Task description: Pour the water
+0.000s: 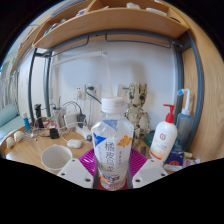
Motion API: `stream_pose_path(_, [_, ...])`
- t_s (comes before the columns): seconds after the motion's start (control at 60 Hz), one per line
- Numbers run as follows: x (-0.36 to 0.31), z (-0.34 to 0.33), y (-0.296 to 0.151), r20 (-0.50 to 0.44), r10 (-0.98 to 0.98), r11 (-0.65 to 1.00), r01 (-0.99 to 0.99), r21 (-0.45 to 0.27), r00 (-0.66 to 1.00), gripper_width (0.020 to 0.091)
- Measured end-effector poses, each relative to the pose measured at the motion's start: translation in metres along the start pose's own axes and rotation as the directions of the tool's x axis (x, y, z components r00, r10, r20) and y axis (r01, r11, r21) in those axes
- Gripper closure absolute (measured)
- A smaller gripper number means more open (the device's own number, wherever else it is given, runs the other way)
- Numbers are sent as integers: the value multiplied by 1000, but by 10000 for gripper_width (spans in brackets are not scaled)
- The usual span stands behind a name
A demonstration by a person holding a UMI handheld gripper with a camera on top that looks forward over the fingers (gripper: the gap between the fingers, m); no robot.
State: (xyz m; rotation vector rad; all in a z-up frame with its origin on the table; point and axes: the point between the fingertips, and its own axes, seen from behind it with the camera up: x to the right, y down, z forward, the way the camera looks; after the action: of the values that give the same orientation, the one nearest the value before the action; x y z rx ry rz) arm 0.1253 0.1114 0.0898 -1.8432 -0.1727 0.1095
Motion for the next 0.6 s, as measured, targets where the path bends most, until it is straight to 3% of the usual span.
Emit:
stream_pose_path(0.2, [7,0,4,-35,53,998,-52,27,998,691])
stream_pose_path(0.383, [6,0,5,-48,40,999,-40,15,998,568])
stream_pose_path(0.433, [6,-2,11,-54,40,999,-41,-18,998,495])
stream_pose_path(0.5, [6,-8,19,-61,58,997,-61,-51,996,300])
stream_pose_path(0.55, [8,-17,22,-73,57,997,-61,-55,996,244])
stream_pose_path(0.6, [13,-31,23,-107,51,997,-56,-49,993,237])
